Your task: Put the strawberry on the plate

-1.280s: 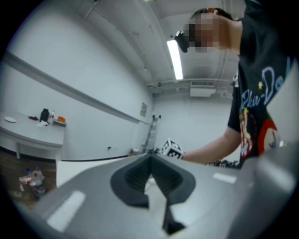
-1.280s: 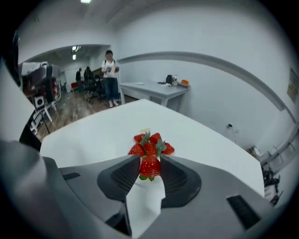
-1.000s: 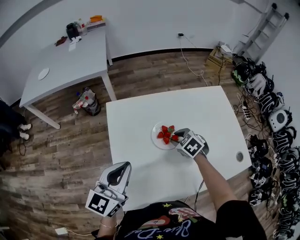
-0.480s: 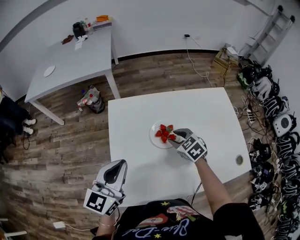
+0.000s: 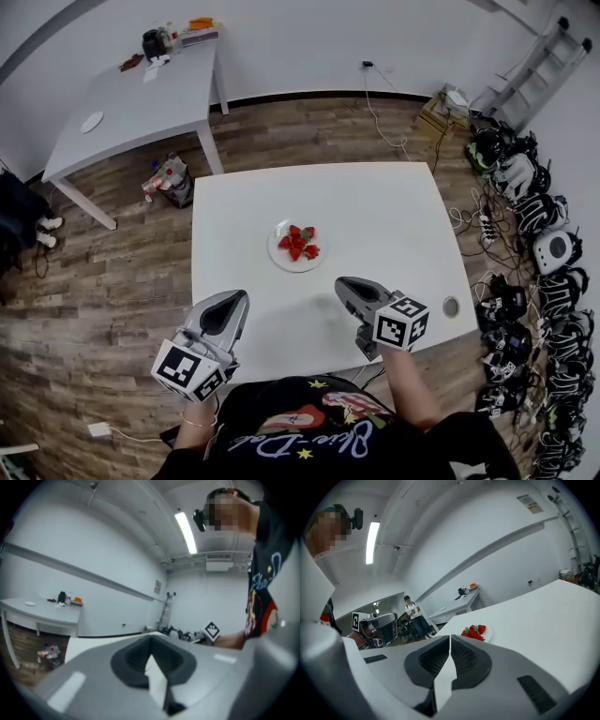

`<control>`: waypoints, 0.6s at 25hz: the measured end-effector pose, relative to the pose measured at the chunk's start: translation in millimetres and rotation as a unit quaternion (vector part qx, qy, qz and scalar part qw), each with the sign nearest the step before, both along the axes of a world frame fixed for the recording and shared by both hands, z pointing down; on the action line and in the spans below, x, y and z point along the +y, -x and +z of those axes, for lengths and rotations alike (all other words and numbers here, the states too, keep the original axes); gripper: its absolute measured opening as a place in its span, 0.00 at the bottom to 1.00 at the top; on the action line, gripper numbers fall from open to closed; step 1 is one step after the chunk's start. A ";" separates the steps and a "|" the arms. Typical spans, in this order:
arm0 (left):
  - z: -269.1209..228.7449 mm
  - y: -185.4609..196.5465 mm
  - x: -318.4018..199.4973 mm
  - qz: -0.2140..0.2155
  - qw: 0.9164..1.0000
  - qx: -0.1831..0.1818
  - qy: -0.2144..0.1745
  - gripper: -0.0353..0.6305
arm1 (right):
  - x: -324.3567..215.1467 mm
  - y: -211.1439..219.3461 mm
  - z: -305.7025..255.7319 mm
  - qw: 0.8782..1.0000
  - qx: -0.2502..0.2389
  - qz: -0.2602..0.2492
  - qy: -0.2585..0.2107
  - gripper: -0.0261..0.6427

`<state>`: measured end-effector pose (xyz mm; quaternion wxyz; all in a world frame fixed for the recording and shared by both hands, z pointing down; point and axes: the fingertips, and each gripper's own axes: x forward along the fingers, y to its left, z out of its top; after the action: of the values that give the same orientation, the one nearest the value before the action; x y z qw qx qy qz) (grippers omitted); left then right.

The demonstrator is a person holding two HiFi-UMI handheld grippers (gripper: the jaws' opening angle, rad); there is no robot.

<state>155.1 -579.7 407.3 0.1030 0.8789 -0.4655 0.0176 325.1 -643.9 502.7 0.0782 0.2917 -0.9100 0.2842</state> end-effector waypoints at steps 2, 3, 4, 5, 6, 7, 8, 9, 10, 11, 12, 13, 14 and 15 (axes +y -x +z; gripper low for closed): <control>0.4 -10.0 1.1 0.011 1.000 -0.003 0.003 0.05 | 5.7 -8.2 -0.8 1.000 -0.005 0.010 -0.002 0.08; -1.0 -12.8 0.6 0.010 1.000 0.004 0.001 0.05 | 8.0 -10.6 -2.4 1.000 -0.008 0.012 -0.004 0.08; -2.7 -14.8 -0.1 0.008 1.000 0.011 -0.001 0.05 | 9.9 -12.3 -4.5 1.000 -0.011 0.013 -0.008 0.08; -4.2 -16.5 -0.5 0.006 1.000 0.014 -0.003 0.05 | 11.7 -13.5 -6.9 1.000 -0.012 0.014 -0.012 0.08; -5.3 -18.6 -0.5 0.006 1.000 0.014 -0.005 0.05 | 13.4 -14.5 -9.4 1.000 -0.013 0.014 -0.017 0.08; -5.9 -20.9 -0.1 0.008 1.000 0.010 -0.006 0.05 | 15.0 -15.7 -12.2 1.000 -0.013 0.013 -0.022 0.08; -6.4 -23.3 0.5 0.011 1.000 0.006 -0.007 0.05 | 16.4 -16.9 -15.1 1.000 -0.013 0.012 -0.025 0.08; -7.1 -25.2 0.9 0.012 1.000 0.004 -0.007 0.05 | 17.3 -17.8 -17.7 0.999 -0.012 0.011 -0.028 0.08; -8.2 -26.2 1.1 0.013 1.000 0.003 -0.008 0.05 | 17.9 -17.5 -19.8 0.999 -0.010 0.007 -0.031 0.08; -9.5 -26.5 1.3 0.012 1.000 0.001 -0.008 0.05 | 18.7 -15.3 -21.3 0.999 -0.009 0.002 -0.032 0.07; -10.4 -26.7 2.1 0.011 1.000 -0.005 -0.009 0.05 | 20.3 -11.4 -22.5 0.999 -0.011 -0.004 -0.032 0.07; -11.2 -27.8 3.7 0.010 1.000 -0.014 -0.009 0.05 | 22.5 -7.1 -24.0 0.999 -0.016 -0.009 -0.031 0.07; -12.0 -29.9 6.0 0.012 1.000 -0.025 -0.011 0.05 | 24.8 -3.4 -25.5 0.999 -0.024 -0.013 -0.029 0.07; -13.1 -32.9 8.4 0.015 0.999 -0.038 -0.014 0.05 | 26.6 -0.6 -26.6 0.999 -0.029 -0.015 -0.028 0.07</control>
<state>188.0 -571.3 394.2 0.0728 0.8859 -0.4559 0.0458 325.7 -617.3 476.2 0.0477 0.2714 -0.9240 0.2653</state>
